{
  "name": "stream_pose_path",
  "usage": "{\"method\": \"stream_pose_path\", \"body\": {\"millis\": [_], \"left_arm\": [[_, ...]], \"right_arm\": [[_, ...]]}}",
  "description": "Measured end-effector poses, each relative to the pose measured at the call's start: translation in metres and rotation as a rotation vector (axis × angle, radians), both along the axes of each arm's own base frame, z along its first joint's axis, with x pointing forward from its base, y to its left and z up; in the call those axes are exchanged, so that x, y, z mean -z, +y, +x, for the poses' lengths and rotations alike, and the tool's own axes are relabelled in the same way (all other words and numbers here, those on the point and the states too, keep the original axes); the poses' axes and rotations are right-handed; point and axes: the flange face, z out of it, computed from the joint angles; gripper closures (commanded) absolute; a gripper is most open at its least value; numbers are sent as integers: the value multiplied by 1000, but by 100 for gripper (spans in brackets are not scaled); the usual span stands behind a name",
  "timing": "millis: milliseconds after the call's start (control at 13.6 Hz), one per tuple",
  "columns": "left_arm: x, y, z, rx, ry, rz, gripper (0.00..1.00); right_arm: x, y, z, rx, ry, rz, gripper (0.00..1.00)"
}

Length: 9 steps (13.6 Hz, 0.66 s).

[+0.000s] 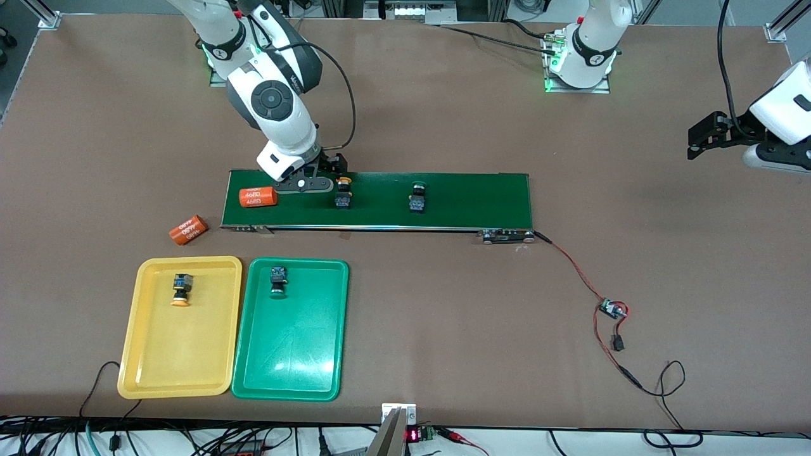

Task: Sort buttons by color to trays
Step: 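Grasp the yellow-cap button on the belt with the right gripper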

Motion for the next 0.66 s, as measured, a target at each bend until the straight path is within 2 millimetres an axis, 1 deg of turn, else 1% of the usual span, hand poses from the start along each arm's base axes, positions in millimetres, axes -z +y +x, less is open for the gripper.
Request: {"method": "stream_pose_path", "body": {"millis": [147,295,663], "left_arm": [[0,0,0,0,0,0,0],[0,0,0,0,0,0,0],[0,0,0,-1,0,0,0]], "right_arm": [[7,-1,0,-5,8,-4,0],[10,-2,1,-5,12,-5,0],[7,-1,7,2,1,7,0]]}}
